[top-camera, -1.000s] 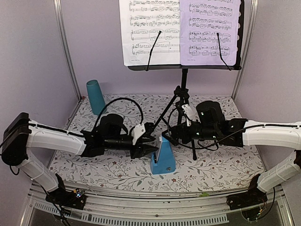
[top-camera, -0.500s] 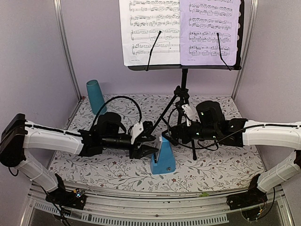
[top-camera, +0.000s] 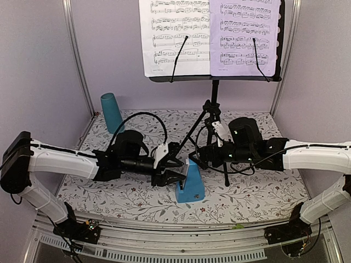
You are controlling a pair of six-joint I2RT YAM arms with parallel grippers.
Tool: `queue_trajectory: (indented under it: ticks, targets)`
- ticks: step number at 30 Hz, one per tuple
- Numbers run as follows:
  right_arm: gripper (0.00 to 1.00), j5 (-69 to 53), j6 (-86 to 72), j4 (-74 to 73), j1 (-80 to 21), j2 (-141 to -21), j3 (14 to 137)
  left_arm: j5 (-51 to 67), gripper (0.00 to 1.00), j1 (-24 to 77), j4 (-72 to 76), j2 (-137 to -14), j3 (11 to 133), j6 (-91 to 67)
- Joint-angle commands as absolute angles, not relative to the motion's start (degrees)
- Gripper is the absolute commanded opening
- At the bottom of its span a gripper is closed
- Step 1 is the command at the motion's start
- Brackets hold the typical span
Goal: Set up the instrument practice props
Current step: Lift the pendulum from the metronome, then reset both arms
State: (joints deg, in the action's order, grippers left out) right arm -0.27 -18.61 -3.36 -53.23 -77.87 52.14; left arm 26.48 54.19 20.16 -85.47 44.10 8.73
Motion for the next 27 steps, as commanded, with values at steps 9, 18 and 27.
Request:
queue_trajectory:
  ticks: [9, 18, 27]
  targets:
    - [0.99, 1.2, -17.8, -7.2, -53.6, -79.3, 52.5, 28.0, 0.54, 53.9, 19.2, -86.3, 45.9, 8.7]
    - [0.99, 1.3, -17.6, -7.5, -53.6, -79.6, 52.6, 28.0, 0.53, 54.2, 18.9, -86.1, 45.4, 8.8]
    - [0.99, 1.0, -17.3, -7.7, -53.7, -79.9, 53.2, 27.6, 0.53, 55.1, 18.8, -85.4, 45.1, 8.6]
